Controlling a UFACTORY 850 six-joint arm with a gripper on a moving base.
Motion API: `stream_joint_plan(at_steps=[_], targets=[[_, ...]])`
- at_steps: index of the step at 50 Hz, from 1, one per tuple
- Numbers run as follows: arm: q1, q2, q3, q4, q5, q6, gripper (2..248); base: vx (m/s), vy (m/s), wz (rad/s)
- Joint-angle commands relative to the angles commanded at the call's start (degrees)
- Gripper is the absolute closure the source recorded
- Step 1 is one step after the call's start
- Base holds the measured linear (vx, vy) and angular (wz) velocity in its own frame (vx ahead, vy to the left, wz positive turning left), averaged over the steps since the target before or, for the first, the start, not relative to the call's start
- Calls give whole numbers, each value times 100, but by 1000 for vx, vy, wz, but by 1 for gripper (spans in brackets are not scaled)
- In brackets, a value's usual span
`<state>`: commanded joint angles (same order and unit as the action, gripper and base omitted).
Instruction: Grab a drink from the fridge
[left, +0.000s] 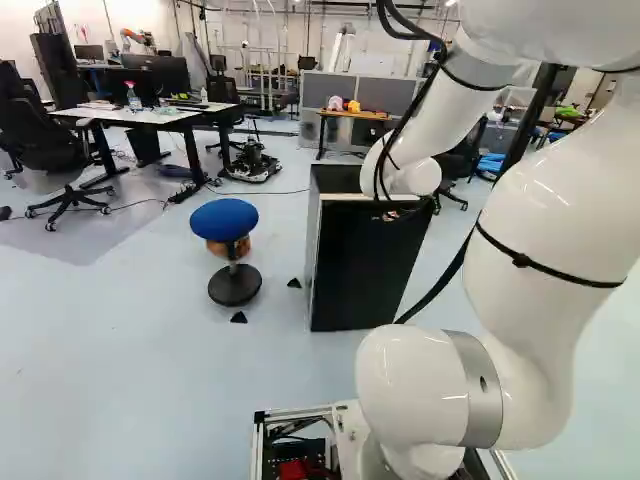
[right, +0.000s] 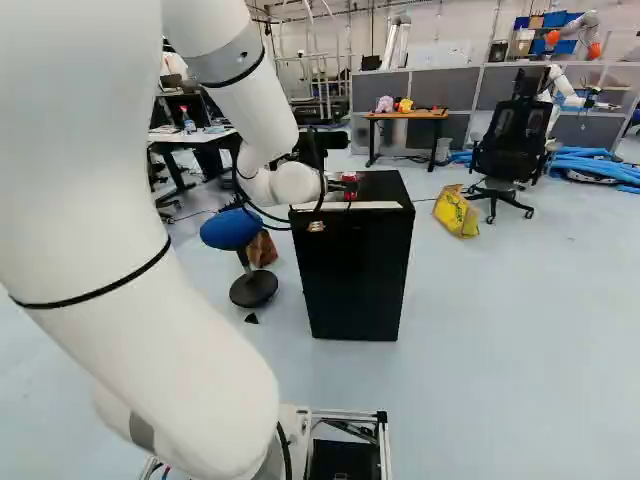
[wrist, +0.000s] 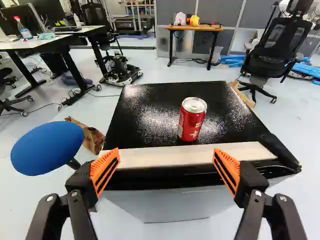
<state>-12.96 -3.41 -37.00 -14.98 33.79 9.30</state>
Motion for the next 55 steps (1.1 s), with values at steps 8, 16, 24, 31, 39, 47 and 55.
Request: stream_joint_plan(at_steps=[8, 16, 24, 31, 39, 47, 55], targets=[[-36, -165, -99, 0, 176, 0, 3, 0, 0, 0], [-64, -360, -203, 0, 351, 0, 3, 0, 0, 0], [-91, -561, -312, 0, 527, 0, 3, 0, 0, 0], [-113, -737, -409, 0, 681, 0, 3, 0, 0, 0], [-138, -936, -521, 0, 856, 0, 3, 0, 0, 0], [-163, -1133, -635, 0, 1032, 0, 3, 0, 0, 0], [-187, -1329, -751, 0, 1207, 0, 3, 0, 0, 0]])
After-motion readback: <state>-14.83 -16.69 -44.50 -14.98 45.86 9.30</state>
